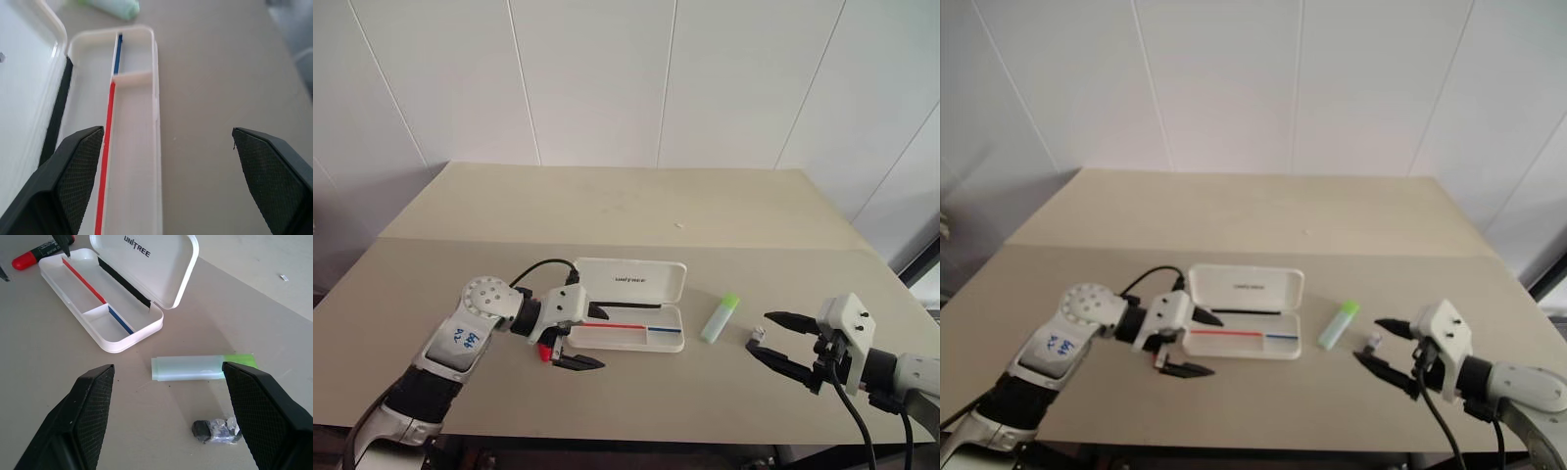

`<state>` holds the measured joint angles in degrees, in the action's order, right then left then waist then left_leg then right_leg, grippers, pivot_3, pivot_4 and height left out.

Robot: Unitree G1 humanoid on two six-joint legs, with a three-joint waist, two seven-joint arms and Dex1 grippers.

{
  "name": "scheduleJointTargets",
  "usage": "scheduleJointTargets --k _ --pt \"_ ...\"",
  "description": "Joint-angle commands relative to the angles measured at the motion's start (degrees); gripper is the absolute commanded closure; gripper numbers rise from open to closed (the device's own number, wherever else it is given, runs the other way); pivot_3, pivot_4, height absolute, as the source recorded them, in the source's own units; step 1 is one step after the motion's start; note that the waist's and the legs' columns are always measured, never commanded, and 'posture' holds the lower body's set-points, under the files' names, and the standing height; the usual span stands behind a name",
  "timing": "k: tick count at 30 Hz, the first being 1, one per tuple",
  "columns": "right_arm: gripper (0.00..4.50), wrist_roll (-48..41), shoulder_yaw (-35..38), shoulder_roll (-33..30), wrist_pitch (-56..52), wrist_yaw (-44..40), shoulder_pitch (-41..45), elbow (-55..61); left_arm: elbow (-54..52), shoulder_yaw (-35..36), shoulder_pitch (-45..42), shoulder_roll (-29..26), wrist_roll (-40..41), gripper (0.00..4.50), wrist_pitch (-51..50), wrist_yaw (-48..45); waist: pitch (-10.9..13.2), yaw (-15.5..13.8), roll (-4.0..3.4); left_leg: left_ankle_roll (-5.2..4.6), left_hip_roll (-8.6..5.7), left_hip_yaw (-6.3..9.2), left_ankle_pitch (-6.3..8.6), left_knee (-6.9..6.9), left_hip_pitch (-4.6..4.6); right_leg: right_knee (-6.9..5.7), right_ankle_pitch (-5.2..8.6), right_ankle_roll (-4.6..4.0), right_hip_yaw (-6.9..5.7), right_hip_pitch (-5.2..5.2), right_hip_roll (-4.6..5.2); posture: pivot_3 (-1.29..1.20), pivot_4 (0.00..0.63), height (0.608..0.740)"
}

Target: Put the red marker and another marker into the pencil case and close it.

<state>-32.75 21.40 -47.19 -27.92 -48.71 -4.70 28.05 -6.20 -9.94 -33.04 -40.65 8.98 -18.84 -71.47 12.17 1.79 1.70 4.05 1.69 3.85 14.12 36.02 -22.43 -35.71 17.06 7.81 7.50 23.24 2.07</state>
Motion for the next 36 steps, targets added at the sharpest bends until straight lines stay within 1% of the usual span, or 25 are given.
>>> scheduleJointTargets --k 1,8,10,12,14,17,22,26,30,35,36 --pt "0.00 -0.75 1.37 -1.39 0.17 -0.79 1.02 1.08 -4.87 4.70 0.93 -0.40 3.86 0.03 -2.06 2.66 0.00 0.00 0.00 0.00 0.00 0.00 0.00 0.01 0.00 0.00 0.02 -0.04 0.00 0.00 0.00 0.00 0.150 0.740" --pt "0.00 -0.51 -0.34 -2.03 0.33 -2.58 3.54 -1.10 -8.40 11.20 3.09 0.18 6.24 0.03 -5.89 11.54 0.00 0.12 0.00 0.00 0.00 -0.01 0.00 0.01 0.03 -0.01 0.02 -0.03 0.01 -0.01 0.00 0.00 0.150 0.740" --pt "0.00 -0.42 -1.01 -2.28 0.63 -3.44 4.63 -2.19 -10.08 13.97 4.18 1.62 6.41 0.03 -7.27 16.68 0.00 0.14 0.00 0.00 0.00 -0.01 0.00 0.01 0.02 -0.01 -0.02 0.04 0.01 0.00 0.00 0.00 0.150 0.740" --pt "0.00 -0.37 -2.34 -2.16 1.38 -4.85 6.66 -4.14 -13.69 16.44 6.10 3.44 6.81 0.03 -11.53 22.47 0.02 0.10 0.04 0.00 0.00 0.00 0.00 0.02 0.02 -0.01 -0.05 0.10 0.01 -0.01 0.00 0.00 0.150 0.740" --pt "0.00 -0.11 -4.10 -2.21 1.90 -6.34 8.97 -6.03 -17.00 17.22 7.97 3.71 6.62 0.03 -15.57 25.88 0.02 0.16 0.05 0.00 0.00 -0.01 0.00 0.02 0.02 0.00 -0.20 0.37 0.02 -0.01 0.01 0.00 0.150 0.740" --pt "0.00 0.52 -7.49 -2.13 2.98 -9.22 13.60 -9.71 -22.00 19.35 10.36 4.75 6.94 0.03 -22.66 32.14 0.03 0.33 0.06 0.00 0.01 -0.01 0.00 0.02 0.04 -0.01 -0.21 0.40 0.01 -0.01 0.00 0.00 0.150 0.740" --pt "0.00 2.76 -13.35 -1.34 7.78 -16.04 20.91 -18.25 -32.46 23.48 17.24 5.44 7.31 0.03 -35.30 40.39 0.04 0.82 0.08 0.01 0.01 -0.02 0.01 0.00 0.04 0.03 -0.22 0.39 0.01 -0.02 0.01 0.00 0.150 0.740" --pt "0.00 4.32 -16.82 0.75 11.77 -20.27 26.65 -25.33 -40.76 25.94 21.79 9.25 6.91 0.03 -46.17 47.75 0.04 1.33 0.09 0.03 0.01 -0.01 0.02 0.01 0.04 0.02 -0.22 0.41 0.01 -0.01 0.02 0.00 0.150 0.740" --pt "0.00 5.30 -19.08 3.05 13.72 -22.94 30.75 -30.08 -45.79 25.57 25.10 14.73 3.54 0.03 -48.81 56.05 0.04 1.33 0.11 0.04 0.00 0.01 0.02 0.04 0.05 0.00 -0.26 0.44 0.00 -0.04 0.02 0.00 0.150 0.740" --pt "0.00 6.23 -20.32 3.79 15.37 -25.96 32.30 -33.05 -46.58 26.31 27.59 19.15 -0.29 0.03 -48.34 63.39 0.04 1.33 0.11 0.05 -0.01 0.01 0.02 0.07 0.13 0.03 -0.30 0.43 0.00 -0.16 0.02 0.00 0.150 0.740" --pt "0.00 6.27 -20.42 3.77 15.60 -26.56 32.49 -33.63 -46.48 27.41 27.50 21.65 -0.57 0.03 -48.86 65.18 0.04 1.34 0.10 0.05 0.00 0.01 0.02 0.07 0.14 0.06 -0.30 0.43 0.00 -0.19 0.02 0.00 0.150 0.740"
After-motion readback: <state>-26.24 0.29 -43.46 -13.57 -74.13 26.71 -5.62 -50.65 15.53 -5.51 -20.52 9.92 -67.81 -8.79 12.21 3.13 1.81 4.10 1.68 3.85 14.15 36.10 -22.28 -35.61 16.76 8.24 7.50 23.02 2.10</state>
